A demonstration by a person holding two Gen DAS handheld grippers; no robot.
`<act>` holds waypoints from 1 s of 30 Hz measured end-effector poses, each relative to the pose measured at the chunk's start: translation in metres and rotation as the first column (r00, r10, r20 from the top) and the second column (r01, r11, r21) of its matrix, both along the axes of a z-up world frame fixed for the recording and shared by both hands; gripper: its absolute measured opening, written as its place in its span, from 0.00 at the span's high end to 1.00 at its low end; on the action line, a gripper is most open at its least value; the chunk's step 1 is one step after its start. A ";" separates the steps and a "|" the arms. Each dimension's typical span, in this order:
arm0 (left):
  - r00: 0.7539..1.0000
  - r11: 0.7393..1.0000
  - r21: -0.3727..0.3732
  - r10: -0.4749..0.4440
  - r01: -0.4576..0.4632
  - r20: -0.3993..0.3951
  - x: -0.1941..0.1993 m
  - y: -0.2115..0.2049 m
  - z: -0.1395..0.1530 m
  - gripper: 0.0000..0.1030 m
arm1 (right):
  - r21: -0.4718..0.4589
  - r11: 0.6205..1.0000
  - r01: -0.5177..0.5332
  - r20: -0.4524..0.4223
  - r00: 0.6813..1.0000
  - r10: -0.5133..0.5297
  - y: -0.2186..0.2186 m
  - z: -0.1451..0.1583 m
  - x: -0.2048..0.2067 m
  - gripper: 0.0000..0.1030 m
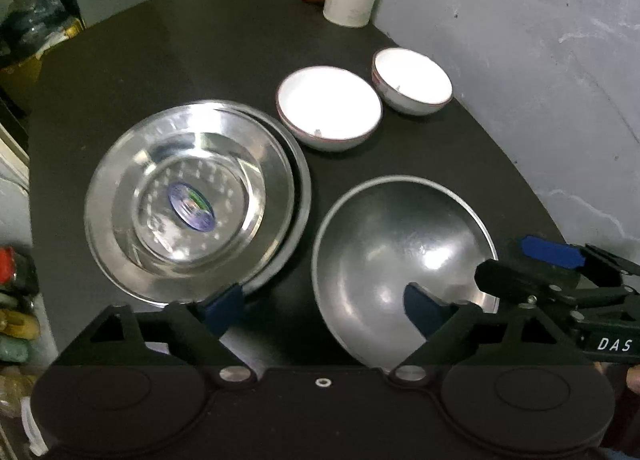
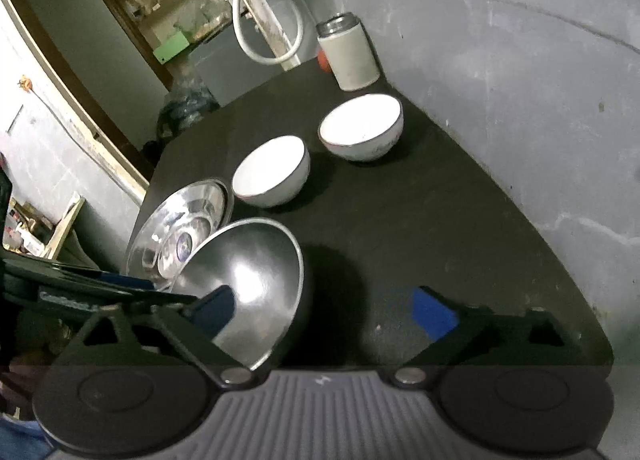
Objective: Organize plates and bowls
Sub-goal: 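Open both grippers and release the steel bowl, then move both grippers to the nearer white red-rimmed bowl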
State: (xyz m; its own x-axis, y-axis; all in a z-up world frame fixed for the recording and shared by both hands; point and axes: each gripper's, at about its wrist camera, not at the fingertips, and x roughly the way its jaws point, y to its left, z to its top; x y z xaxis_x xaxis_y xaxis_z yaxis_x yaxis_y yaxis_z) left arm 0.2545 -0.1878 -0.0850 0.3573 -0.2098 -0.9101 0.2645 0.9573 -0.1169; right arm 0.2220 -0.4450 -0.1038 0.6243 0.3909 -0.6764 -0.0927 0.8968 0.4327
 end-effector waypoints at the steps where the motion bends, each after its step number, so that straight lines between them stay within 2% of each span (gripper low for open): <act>1: 1.000 1.000 0.002 -0.002 0.002 0.012 0.001 0.001 0.003 0.04 | -0.004 1.000 0.004 0.011 1.000 -0.004 0.001 0.002 0.001 0.00; 8: 0.992 1.000 0.012 -0.023 0.021 0.126 0.008 0.007 0.029 0.01 | -0.043 0.999 0.029 0.051 0.998 -0.027 0.013 0.006 0.018 0.00; 13: 0.973 0.999 -0.024 0.033 -0.029 0.229 0.027 0.015 0.044 0.01 | -0.059 0.997 0.053 0.063 0.997 -0.050 0.019 0.004 0.029 0.00; 15: 0.971 0.996 -0.061 0.082 -0.070 0.223 0.042 0.021 0.045 0.01 | -0.053 0.997 0.063 0.068 0.996 -0.059 0.020 0.002 0.034 0.00; 19: 0.976 0.974 -0.192 0.152 -0.121 0.158 0.078 0.034 0.038 0.01 | -0.033 0.996 0.084 0.085 0.993 -0.081 0.024 0.003 0.044 0.00; 21: 0.971 0.963 -0.221 0.188 -0.154 0.144 0.094 0.036 0.032 0.01 | -0.002 0.995 0.096 0.084 0.992 -0.095 0.026 0.002 0.050 0.00; 24: 0.974 0.974 -0.180 0.168 -0.140 0.151 0.117 0.029 0.023 0.01 | 0.030 0.992 0.125 0.080 0.989 -0.127 0.028 0.003 0.058 0.00; 27: 0.976 0.993 -0.099 0.089 -0.070 0.197 0.132 0.021 0.017 0.01 | 0.041 0.989 0.140 0.073 0.987 -0.143 0.032 0.003 0.067 0.00; 30: 0.974 0.999 -0.051 0.007 0.005 0.226 0.146 0.016 0.010 0.01 | 0.037 0.988 0.151 0.057 0.987 -0.153 0.036 0.000 0.076 0.00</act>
